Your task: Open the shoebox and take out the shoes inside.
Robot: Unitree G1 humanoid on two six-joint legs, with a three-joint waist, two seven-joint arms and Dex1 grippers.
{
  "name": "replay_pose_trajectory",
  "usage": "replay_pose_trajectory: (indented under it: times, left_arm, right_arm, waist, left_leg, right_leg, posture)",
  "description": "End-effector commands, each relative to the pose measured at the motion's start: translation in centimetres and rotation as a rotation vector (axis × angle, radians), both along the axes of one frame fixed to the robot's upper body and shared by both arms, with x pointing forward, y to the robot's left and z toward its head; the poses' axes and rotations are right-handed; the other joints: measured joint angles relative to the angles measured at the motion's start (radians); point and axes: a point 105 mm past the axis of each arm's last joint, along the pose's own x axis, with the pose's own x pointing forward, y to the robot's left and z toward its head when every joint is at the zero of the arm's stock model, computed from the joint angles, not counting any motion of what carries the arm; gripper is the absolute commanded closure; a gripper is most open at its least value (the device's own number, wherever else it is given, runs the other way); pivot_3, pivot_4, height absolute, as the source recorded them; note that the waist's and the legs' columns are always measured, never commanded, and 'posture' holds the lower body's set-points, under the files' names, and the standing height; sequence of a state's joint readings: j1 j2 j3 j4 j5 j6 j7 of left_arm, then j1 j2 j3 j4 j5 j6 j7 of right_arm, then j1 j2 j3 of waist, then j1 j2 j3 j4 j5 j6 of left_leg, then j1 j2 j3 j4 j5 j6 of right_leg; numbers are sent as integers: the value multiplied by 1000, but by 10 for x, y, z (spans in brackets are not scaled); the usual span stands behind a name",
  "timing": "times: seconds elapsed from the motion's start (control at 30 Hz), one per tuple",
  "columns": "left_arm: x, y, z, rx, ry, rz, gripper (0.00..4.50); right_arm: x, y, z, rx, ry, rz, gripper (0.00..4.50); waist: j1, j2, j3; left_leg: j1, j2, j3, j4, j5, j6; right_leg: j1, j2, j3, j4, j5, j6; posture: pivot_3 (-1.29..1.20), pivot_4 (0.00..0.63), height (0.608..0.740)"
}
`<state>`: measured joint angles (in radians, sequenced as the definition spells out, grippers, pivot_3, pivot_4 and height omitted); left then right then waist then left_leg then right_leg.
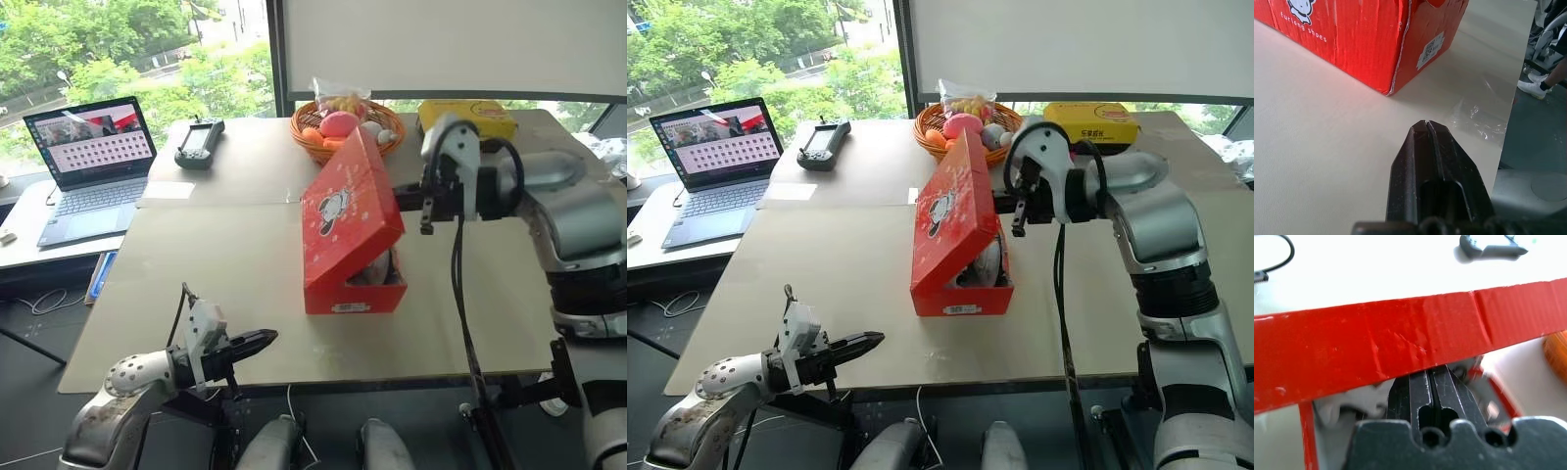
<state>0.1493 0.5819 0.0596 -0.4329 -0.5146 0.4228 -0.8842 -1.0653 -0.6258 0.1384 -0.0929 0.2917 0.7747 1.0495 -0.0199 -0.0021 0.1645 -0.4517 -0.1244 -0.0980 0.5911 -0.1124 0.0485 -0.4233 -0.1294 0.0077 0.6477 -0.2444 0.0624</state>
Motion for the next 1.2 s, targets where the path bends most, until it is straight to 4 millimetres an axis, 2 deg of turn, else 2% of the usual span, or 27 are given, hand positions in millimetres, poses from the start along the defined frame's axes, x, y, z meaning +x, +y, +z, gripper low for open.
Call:
replay_pose_trajectory:
  times: [0.03,0.1,0.3,0.43,0.57,0.63,0.77,0.87,1.0,1.2]
  left_arm:
    - [-1,-2,6,-6,-30,-4,4500]
    - [-3,-2,6,-4,-30,-4,4500]
    - [-5,-1,7,10,-42,-13,4500]
    - [-7,-8,20,9,-67,-55,4500]
    - [5,-1,52,-8,-106,-84,4500]
    - [13,8,71,-1,-113,-118,4500]
    - [38,44,118,11,-131,-158,4500]
    - [56,53,131,41,-168,-166,4500]
    - [77,55,123,86,-185,-189,4500]
    - [88,49,115,82,-193,-223,4500]
  right_arm:
    - [-19,13,32,113,-73,29,4484]
    - [-17,12,27,144,-38,12,4484]
    - [2,-9,-9,105,37,-118,4484]
    - [18,-28,-19,83,59,-229,4484]
    - [22,-35,-21,73,93,-262,4484]
    - [21,-35,-23,59,112,-257,4484]
    - [17,-30,-36,7,176,-253,4484]
    - [19,-26,-47,-15,222,-269,4484]
    - [32,-24,-65,-32,285,-352,3444]
    - [44,-25,-84,-188,206,-428,1364]
  waist:
    - [4,0,0]
    - [16,-1,-1]
    - [27,-1,0]
    - [22,-1,0]
    - [18,-1,0]
    - [14,-1,0]
    - [5,-1,0]
    - [-1,-1,0]
    - [0,-1,0]
    - [2,-3,1]
  left_leg:
    - [0,0,-1,0,0,0]
    - [3,0,-1,0,0,0]
    - [3,-3,2,1,0,0]
    - [3,-1,2,0,0,0]
    - [3,0,2,0,0,0]
    - [3,0,2,0,0,0]
    - [4,0,2,1,0,0]
    - [5,0,2,0,0,0]
    - [5,0,2,0,0,-1]
    - [4,-1,2,0,0,-1]
  right_leg:
    - [-1,0,-1,0,1,1]
    - [1,0,-3,-1,1,-1]
    - [1,1,-2,-2,2,1]
    - [0,0,0,-1,3,0]
    - [0,1,-1,0,2,-1]
    - [0,2,-1,0,2,0]
    - [0,6,-2,0,1,4]
    - [1,7,1,0,0,6]
    - [0,7,1,-1,4,0]
    - [-1,8,3,-1,4,0]
  posture:
    - [0,150,740]
    - [0,150,740]
    - [0,150,740]
    - [0,150,740]
    - [0,150,740]
    - [0,150,740]
    - [0,150,740]
    - [0,150,740]
    - [0,150,740]
    - [0,150,740]
